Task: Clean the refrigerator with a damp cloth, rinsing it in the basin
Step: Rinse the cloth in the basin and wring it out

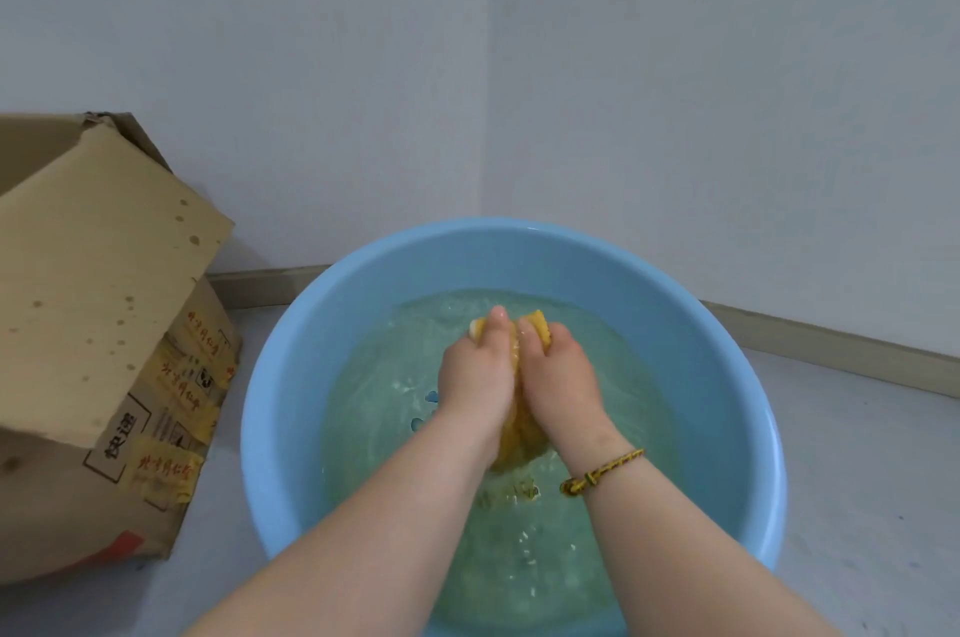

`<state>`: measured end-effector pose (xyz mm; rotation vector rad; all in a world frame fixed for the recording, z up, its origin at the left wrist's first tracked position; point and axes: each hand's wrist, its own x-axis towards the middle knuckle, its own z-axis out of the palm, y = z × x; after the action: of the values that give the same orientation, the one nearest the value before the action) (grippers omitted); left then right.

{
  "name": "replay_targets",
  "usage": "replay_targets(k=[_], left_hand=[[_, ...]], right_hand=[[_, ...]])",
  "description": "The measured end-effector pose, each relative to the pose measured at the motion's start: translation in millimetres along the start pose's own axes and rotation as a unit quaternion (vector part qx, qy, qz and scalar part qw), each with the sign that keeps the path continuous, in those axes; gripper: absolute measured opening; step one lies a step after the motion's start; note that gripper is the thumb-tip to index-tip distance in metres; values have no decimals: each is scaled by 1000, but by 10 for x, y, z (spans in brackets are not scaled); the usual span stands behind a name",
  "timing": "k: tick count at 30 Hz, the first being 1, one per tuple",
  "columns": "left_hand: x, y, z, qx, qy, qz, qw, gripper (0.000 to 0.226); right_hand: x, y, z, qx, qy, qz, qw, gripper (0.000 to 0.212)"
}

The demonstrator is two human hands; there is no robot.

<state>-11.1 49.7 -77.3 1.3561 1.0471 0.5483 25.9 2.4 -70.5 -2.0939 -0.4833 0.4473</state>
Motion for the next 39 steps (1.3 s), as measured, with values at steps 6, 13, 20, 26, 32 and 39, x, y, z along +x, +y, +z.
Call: replay_targets(k=[6,13,20,26,32,39], left_hand=[[59,65,-104,-105,9,-58,993,40],[-255,91,-80,-117,-85,-43,989,36],[-24,202,-489,-116,-77,-51,989,32],[-72,421,-500,38,-63,162,984,31],[-194,537,-460,-62,-139,162,975,30],[42,482,-675,-157,-268,-27,950,73]], right_hand=[[-337,-104,30,-33,35,-110,993,21],[19,97,-190,-55,-14,-16,998,25],[-21,-31,-650,135,-117,-18,984,15],[-175,5,-649,-62,-137,-84,985,79],[-239,-47,-130,-110,-114,-295,942,107],[52,18,-247,-282,204,-486,802,6]])
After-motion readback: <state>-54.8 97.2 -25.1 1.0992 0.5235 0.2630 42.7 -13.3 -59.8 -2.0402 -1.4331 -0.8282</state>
